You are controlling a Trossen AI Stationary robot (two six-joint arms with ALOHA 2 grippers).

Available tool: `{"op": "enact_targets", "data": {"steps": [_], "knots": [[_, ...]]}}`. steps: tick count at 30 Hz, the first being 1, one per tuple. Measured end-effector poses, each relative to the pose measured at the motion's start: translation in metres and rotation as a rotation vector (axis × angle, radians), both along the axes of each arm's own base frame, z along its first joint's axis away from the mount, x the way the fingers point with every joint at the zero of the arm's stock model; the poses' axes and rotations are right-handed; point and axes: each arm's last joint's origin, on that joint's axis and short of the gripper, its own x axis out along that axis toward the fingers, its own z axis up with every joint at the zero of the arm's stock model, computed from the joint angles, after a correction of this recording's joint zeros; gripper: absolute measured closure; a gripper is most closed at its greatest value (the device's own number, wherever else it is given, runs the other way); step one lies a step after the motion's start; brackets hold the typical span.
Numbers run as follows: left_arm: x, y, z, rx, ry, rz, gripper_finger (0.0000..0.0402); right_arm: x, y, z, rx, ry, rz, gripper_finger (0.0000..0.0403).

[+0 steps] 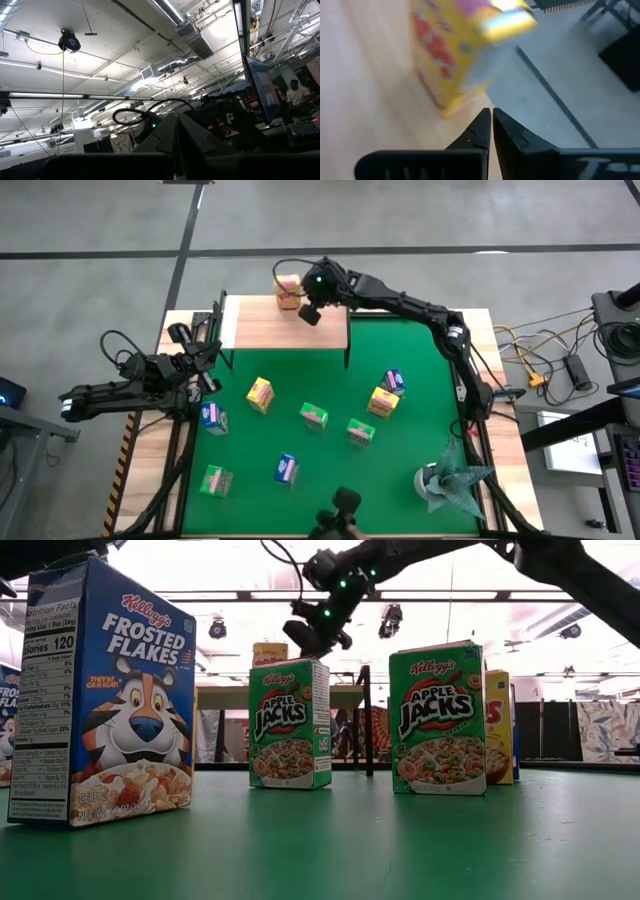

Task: Stack cereal on shelf
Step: Put the top yellow cereal box on the shelf

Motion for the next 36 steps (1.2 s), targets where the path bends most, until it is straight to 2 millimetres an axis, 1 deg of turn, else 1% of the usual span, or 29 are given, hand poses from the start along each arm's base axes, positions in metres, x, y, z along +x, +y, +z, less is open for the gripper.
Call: {"op": "enact_targets", "data": {"steps": [3, 7, 18, 25, 36], "knots": [[0.0, 0.0, 0.0, 0.0, 0.0, 0.0, 0.0402, -0.002, -0.012, -0.006, 0.031, -0.047, 0.006, 0.0394], [0.0, 0.0, 0.0, 0.003, 0.001, 0.002, 0.0402, 0.001, -0.015, -0.012, 0.032, -0.082, 0.017, 0.0394], [0.0, 0.0, 0.0, 0.003, 0.001, 0.002, 0.0402, 0.009, -0.01, -0.009, -0.01, -0.142, 0.045, 0.0394], [0.0, 0.0, 0.0, 0.003, 0.001, 0.002, 0.0402, 0.012, -0.006, -0.009, -0.011, -0.144, 0.057, 0.0394], [0.0, 0.0, 0.0, 0.003, 0.001, 0.002, 0.0402, 0.011, -0.006, -0.009, -0.015, -0.14, 0.049, 0.0394]]}}
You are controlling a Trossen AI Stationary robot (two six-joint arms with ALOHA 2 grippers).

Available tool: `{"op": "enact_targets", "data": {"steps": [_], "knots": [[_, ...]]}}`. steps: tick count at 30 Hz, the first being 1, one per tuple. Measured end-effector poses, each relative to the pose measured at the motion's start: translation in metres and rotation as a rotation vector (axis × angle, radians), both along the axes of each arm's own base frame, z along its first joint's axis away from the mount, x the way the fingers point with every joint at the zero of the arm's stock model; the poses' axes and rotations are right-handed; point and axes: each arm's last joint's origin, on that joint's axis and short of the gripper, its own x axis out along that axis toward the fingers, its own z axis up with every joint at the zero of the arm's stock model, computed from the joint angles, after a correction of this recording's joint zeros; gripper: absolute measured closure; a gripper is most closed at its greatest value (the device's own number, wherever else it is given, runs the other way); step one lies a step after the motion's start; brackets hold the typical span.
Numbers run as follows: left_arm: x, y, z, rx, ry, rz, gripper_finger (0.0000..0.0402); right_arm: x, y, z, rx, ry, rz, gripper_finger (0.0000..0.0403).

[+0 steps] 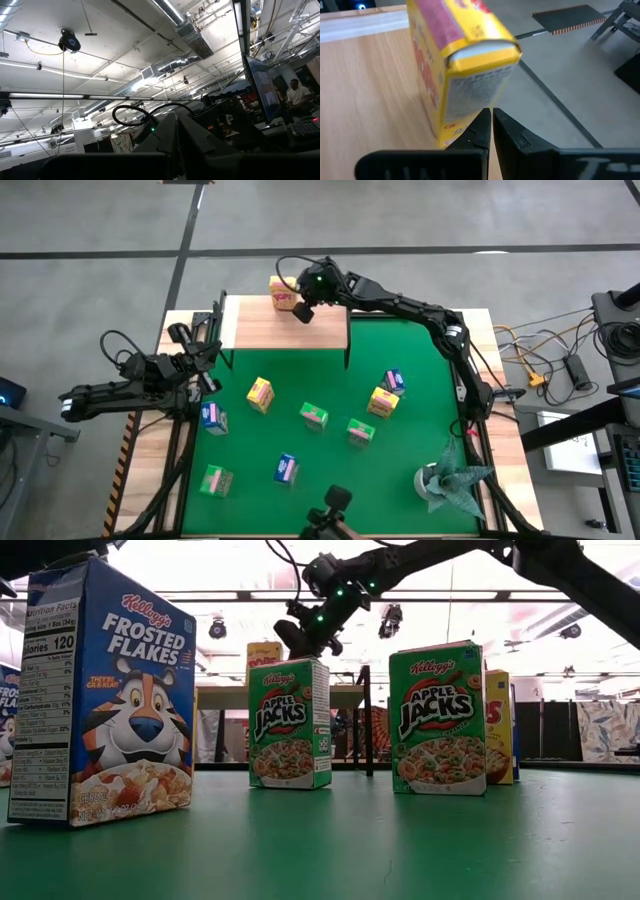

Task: Stack cereal on shelf
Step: Put the top yellow cereal box on the shelf

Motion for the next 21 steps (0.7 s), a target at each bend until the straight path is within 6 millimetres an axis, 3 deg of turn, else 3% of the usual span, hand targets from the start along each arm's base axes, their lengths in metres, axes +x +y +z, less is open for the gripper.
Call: {"op": "enact_targets", "data": {"steps": [9, 14, 21], "knots": [[0.0, 0.0, 0.0, 0.0, 0.001, 0.0, 0.0402, -0.003, 0.016, 0.005, 0.036, 0.05, 0.03, 0.0394], [0.0, 0.0, 0.0, 0.0, 0.001, 0.0, 0.0402, 0.007, 0.028, -0.01, 0.059, 0.077, 0.08, 0.0394], [0.0, 0.0, 0.0, 0.0, 0.002, 0.0, 0.0402, 0.019, 0.026, -0.025, 0.026, 0.034, 0.086, 0.0394]]}}
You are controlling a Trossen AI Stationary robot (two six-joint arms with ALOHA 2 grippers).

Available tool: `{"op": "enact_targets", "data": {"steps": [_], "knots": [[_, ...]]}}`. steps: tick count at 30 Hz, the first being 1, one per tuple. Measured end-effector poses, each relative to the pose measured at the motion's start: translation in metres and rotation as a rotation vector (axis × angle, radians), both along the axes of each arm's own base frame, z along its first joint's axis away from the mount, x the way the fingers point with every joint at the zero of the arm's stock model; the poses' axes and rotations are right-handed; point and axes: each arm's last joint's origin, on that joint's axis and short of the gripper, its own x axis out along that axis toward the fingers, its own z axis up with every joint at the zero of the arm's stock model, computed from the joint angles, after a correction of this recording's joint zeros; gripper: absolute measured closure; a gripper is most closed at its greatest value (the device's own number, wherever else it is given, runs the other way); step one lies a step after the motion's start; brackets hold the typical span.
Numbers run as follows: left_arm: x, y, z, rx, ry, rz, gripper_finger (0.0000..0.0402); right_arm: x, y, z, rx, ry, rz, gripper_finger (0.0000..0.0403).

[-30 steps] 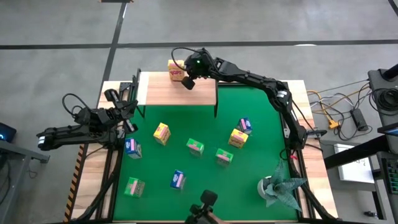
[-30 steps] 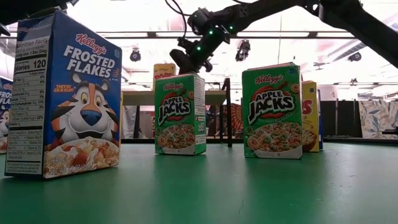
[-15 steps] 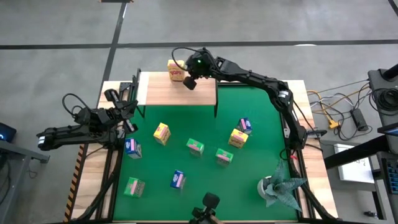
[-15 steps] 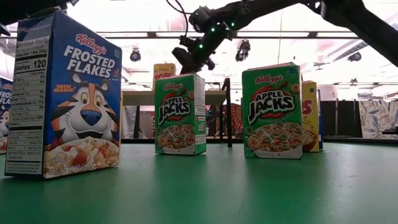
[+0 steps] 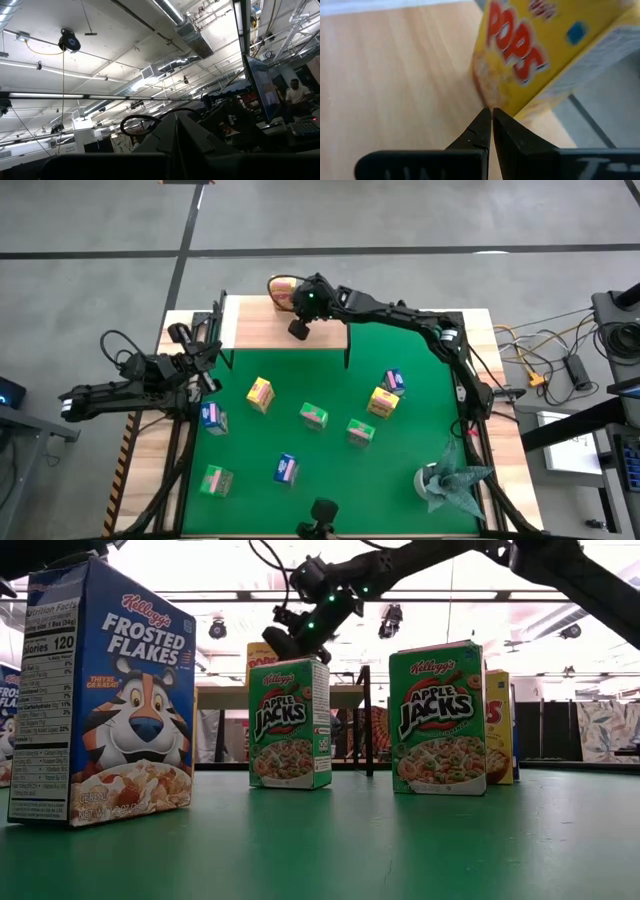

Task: Stack cereal on shelf
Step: Put the top yellow cereal box on the shelf, then put the middle blue cereal box on the shelf

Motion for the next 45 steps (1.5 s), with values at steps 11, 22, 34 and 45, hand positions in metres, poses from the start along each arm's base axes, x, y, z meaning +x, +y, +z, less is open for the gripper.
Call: {"op": "enact_targets", "data": {"steps": [11, 22, 34, 45], "knots": [[0.0, 0.0, 0.0, 0.0, 0.0, 0.0, 0.0402, 0.002, -0.004, 0.0, -0.027, -0.03, 0.0, 0.0394], [0.0, 0.0, 0.0, -0.002, 0.005, -0.001, 0.0402, -0.001, 0.014, 0.002, -0.022, 0.075, 0.056, 0.0394], [0.007, 0.001, -0.004, -0.207, -0.01, -0.132, 0.0402, -0.014, 0.111, 0.027, -0.116, 0.188, 0.27, 0.0394], [0.031, 0.004, -0.02, -0.523, 0.079, -0.263, 0.0402, -0.06, 0.162, 0.016, -0.203, 0.005, 0.367, 0.0394]]}}
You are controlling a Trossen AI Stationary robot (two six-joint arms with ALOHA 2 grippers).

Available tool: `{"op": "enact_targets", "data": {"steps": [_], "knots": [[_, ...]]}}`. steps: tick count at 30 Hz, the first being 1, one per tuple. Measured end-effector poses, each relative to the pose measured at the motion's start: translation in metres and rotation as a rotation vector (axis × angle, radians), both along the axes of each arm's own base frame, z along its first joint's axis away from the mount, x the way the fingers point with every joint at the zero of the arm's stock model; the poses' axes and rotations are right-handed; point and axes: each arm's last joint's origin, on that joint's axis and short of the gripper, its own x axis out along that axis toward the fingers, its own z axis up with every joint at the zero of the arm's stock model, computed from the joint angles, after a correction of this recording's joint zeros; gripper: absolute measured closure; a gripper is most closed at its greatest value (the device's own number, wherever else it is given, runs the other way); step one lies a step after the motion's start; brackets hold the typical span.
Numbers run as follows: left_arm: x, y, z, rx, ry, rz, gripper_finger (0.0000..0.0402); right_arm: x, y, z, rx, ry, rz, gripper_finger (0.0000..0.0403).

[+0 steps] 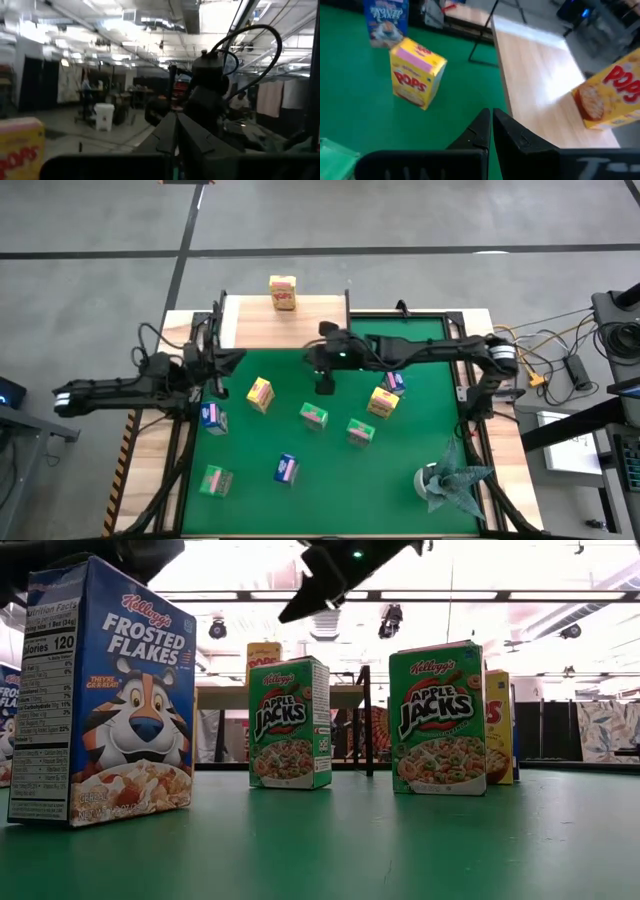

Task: Stack cereal on shelf
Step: Put the middle blue cereal box on the shelf

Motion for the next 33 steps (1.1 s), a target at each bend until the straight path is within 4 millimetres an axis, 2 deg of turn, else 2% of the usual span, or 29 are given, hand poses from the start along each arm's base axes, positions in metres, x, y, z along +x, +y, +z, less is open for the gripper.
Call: {"op": "enact_targets", "data": {"steps": [5, 9, 13, 18, 21, 26, 33], "knots": [[0.008, 0.0, 0.005, -0.117, 0.026, -0.051, 0.0402, -0.022, 0.003, -0.01, -0.019, -0.089, 0.002, 0.0394], [0.017, 0.0, 0.015, -0.228, 0.129, -0.113, 0.0402, -0.037, 0.004, -0.014, -0.068, -0.179, 0.02, 0.0394], [0.025, 0.0, 0.028, -0.399, 0.335, -0.106, 0.0402, -0.048, 0.005, -0.018, -0.137, -0.251, 0.037, 0.0394], [0.034, 0.0, 0.037, -0.698, 0.609, -0.04, 0.0402, -0.06, 0.0, -0.015, -0.196, -0.322, 0.031, 0.0394], [0.039, -0.005, 0.036, -0.857, 0.783, 0.006, 0.0402, -0.064, -0.006, -0.016, -0.2, -0.329, 0.014, 0.0394], [0.047, -0.014, 0.043, -0.969, 0.989, 0.073, 0.0402, -0.065, -0.015, -0.016, -0.22, -0.323, -0.005, 0.0394], [0.051, -0.026, 0.058, -1.129, 1.126, 0.18, 0.0402, -0.066, -0.021, -0.016, -0.226, -0.311, -0.019, 0.0394]]}}
